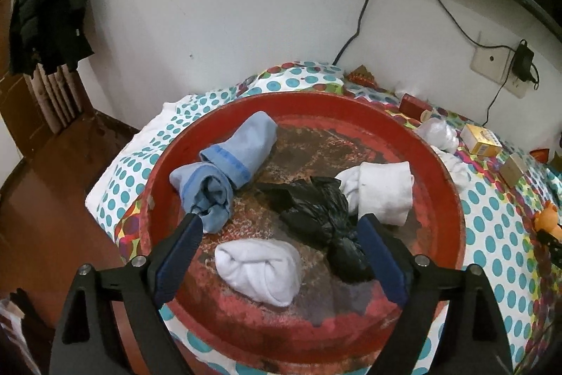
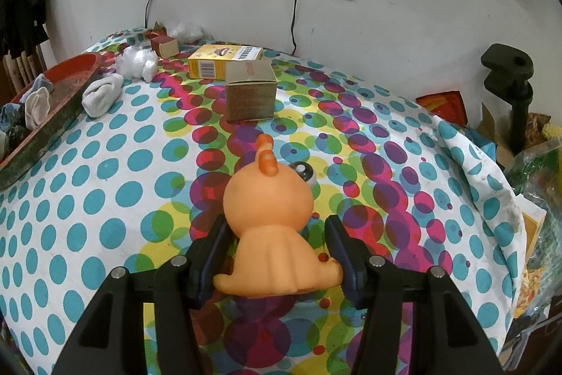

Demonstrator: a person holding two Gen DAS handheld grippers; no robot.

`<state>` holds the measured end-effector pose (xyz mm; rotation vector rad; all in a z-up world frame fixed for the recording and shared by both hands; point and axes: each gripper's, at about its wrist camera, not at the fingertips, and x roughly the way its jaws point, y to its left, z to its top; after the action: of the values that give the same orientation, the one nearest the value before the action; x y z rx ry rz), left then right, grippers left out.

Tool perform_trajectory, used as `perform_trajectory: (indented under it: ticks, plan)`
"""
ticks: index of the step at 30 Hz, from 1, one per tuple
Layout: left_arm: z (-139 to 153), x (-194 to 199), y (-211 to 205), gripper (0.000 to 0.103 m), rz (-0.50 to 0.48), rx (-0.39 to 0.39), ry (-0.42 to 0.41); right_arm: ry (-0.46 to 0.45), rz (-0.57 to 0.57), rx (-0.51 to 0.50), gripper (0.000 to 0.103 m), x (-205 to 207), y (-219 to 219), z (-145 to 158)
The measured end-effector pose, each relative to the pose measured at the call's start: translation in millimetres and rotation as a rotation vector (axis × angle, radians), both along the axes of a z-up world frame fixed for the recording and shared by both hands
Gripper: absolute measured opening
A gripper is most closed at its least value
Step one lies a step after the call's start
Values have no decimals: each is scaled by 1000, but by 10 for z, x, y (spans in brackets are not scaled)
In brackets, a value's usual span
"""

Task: Organize objects
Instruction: 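Lower the white sock into the tray and open the left gripper, then carry the orange toy into the red tray and release it with the right gripper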

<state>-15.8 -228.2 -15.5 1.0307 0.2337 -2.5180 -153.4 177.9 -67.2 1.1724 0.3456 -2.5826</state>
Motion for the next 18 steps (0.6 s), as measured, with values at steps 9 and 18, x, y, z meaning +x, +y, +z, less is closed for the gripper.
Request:
perform_trajectory:
  ticks: [9, 18]
  plan:
    - [-98, 81, -78, 95, 12, 40, 20, -12, -90, -46, 56, 37, 72, 12]
    - [-148, 106, -206, 95, 52, 88, 21, -11, -129, -90, 56, 193, -74, 123]
